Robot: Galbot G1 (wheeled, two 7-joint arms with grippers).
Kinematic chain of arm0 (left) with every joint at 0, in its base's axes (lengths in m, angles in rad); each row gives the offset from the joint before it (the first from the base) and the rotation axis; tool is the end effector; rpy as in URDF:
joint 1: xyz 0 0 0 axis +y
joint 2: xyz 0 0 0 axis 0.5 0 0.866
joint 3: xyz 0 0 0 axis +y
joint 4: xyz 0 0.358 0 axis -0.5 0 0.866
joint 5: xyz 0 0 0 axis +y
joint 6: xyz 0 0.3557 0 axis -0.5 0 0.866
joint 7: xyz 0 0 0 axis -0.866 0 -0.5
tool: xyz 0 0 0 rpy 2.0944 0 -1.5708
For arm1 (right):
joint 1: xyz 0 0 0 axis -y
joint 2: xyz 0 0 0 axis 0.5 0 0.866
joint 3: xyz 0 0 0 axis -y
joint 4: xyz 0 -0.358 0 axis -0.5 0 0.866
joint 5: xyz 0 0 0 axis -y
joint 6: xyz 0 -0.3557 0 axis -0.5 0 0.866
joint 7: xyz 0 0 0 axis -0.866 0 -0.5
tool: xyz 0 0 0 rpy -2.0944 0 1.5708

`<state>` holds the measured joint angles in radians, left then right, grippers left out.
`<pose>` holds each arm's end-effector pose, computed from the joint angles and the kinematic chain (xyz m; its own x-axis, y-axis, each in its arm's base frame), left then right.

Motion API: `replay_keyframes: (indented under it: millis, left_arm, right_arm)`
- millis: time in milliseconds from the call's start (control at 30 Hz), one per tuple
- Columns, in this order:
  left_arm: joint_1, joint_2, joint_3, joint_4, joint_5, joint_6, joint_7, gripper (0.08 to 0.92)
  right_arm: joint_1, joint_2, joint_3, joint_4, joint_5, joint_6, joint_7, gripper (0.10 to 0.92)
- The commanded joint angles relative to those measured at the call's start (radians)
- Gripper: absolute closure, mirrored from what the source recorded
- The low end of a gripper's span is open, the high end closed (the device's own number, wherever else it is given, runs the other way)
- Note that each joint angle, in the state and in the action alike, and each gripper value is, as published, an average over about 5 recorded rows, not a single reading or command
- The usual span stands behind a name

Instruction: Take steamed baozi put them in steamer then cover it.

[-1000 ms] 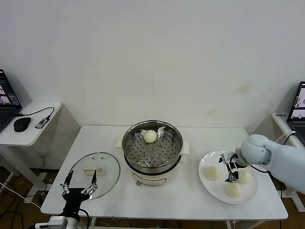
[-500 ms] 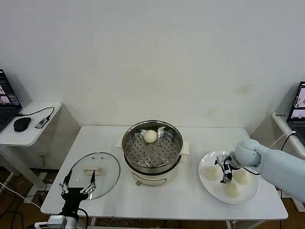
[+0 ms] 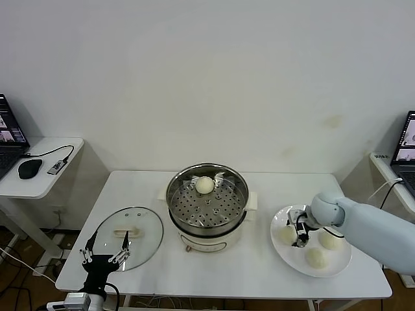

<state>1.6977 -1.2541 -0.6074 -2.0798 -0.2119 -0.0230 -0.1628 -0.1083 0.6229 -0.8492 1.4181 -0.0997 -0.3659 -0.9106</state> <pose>0.1449 0.0822 -0.3206 -0.9919 -0.0771 0.1011 -0.0658 0.9917 0.1103 0.4607 -0.1336 -0.2516 -0.2303 -0.0765 0.9701 -0.9704 -0.0567 -0.2349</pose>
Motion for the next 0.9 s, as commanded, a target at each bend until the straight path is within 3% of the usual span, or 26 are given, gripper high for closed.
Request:
replay_keyframes:
  millis: [33, 367, 667, 900]
  left_arm:
    - [0.0, 0.0, 0.001, -0.001, 0.0, 0.0, 0.0, 0.177]
    - [0.004, 0.001, 0.001, -0.009, 0.002, 0.0, -0.001, 0.177]
    - [0.0, 0.008, 0.007, -0.014, 0.001, 0.001, 0.0, 0.177]
    - [-0.009, 0.016, 0.02, -0.013, -0.001, 0.002, 0.001, 0.177]
  right_arm:
    - [-0.007, 0.011, 0.007, -0.009, -0.002, -0.001, -0.001, 0.4]
    - [0.087, -0.042, -0.02, 0.04, 0.07, -0.014, -0.025, 0.465]
    - [0.515, -0.092, -0.218, 0.107, 0.252, -0.066, -0.059, 0.46]
    - [0.866, 0.032, -0.423, 0.151, 0.456, -0.152, -0.042, 0.455]
